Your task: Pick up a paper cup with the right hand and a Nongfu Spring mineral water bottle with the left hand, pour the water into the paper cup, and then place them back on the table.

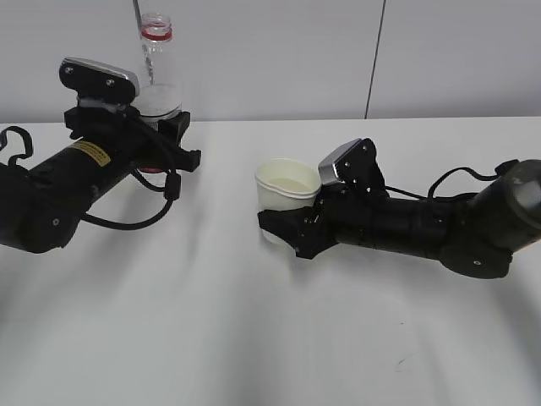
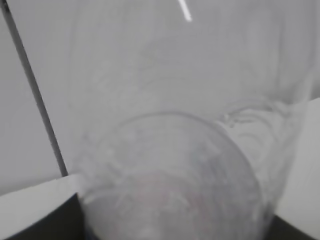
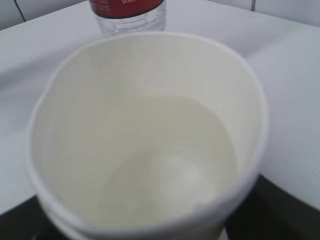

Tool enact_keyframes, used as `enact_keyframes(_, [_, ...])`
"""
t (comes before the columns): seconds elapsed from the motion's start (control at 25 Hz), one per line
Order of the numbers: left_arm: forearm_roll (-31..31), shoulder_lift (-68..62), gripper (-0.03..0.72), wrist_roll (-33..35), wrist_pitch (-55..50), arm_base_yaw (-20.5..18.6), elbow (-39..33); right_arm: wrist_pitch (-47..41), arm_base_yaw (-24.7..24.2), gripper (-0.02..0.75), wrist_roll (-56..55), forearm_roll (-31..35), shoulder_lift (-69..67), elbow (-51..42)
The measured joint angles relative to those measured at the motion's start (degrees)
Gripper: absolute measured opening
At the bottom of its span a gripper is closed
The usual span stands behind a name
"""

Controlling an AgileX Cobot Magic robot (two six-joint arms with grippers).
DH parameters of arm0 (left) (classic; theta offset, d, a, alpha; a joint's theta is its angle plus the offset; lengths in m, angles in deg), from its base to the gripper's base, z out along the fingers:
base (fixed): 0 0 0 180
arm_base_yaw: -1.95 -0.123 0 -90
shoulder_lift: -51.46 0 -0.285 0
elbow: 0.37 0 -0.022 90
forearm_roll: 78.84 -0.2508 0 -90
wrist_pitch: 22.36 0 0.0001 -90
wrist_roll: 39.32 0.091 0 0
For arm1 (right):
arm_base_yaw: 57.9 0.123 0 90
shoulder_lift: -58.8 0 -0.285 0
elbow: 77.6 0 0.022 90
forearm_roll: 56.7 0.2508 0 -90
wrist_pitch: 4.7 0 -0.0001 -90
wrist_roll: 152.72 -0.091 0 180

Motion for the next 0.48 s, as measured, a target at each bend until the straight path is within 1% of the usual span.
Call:
enact_keyframes(0.04, [0.01, 0.0, 0.361, -2.38, -0.11, 0.0, 0.0, 0.0, 0.0, 0.503, 0.56, 1.15, 0.0, 0.0])
enact_keyframes(0.12, [0.06, 0.0, 0.361, -4.94, -0.11, 0.0, 0.0, -0.09, 0.0, 0.503, 1.71, 3.45, 0.0, 0.0])
enact_keyframes(0.28, [0.06, 0.0, 0.361, -6.01, -0.11, 0.0, 0.0, -1.14, 0.0, 0.503, 4.55, 9.39, 0.0, 0.0])
enact_keyframes(0.48, [0.12, 0.0, 0.361, -6.26, -0.17, 0.0, 0.0, -5.26, 0.0, 0.502, 8.74, 20.66, 0.0, 0.0])
